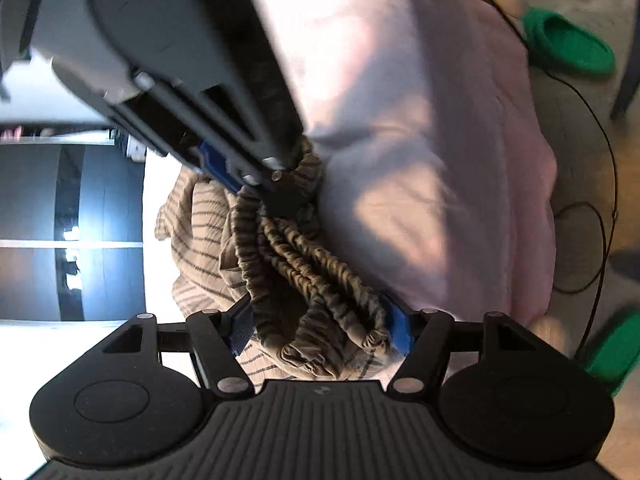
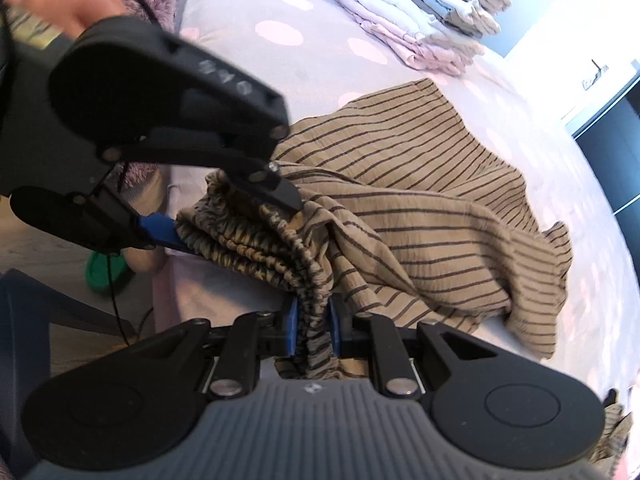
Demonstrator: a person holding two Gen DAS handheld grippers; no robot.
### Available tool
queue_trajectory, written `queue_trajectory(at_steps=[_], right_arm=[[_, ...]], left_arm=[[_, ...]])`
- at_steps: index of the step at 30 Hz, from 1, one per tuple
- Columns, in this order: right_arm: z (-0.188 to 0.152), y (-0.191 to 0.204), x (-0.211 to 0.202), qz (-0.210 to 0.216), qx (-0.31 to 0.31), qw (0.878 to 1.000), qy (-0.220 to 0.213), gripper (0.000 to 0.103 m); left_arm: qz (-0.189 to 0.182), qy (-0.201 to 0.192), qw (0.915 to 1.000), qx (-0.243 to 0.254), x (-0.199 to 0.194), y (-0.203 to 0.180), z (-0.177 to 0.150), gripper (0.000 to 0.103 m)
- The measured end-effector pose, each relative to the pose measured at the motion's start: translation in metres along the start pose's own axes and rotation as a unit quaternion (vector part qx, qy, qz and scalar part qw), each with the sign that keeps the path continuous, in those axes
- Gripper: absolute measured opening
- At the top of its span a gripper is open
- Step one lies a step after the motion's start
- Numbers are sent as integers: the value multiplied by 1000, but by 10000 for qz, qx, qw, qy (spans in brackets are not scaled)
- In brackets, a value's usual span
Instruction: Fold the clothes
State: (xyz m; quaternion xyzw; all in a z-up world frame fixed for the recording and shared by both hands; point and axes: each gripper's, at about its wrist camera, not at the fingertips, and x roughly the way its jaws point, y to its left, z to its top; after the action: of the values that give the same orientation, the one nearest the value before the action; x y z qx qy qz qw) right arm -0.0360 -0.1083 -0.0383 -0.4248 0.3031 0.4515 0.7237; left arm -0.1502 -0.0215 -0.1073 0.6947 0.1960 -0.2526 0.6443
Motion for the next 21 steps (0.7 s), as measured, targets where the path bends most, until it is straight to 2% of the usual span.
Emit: queue_trajectory(at_steps=[2, 7, 11, 15, 17, 21], right_arm=[[-1, 3, 3, 30, -57, 10000, 31, 18], [-2, 7, 14, 11, -278, 9996, 87, 19], [-6, 10, 14, 17, -311, 9995, 23, 27], [-13, 15, 6, -92, -318, 9994, -90, 53], [-18, 21, 0, -250, -382, 9988, -175, 60], [-29, 43, -8, -684, -846, 9937, -269, 65]], left_arm=[[-78, -9, 9999, -65, 0, 1, -1, 60], [-522, -37, 9949, -868, 1, 22, -10, 25], [-977, -81, 9823, -1594, 6, 41, -20, 18], [-1358, -73, 9653, -2231, 10, 70, -40, 16], [-1541, -99, 9556, -2510, 8, 83, -46, 16], [-1844, -131, 9351, -3022, 7, 105, -63, 16]])
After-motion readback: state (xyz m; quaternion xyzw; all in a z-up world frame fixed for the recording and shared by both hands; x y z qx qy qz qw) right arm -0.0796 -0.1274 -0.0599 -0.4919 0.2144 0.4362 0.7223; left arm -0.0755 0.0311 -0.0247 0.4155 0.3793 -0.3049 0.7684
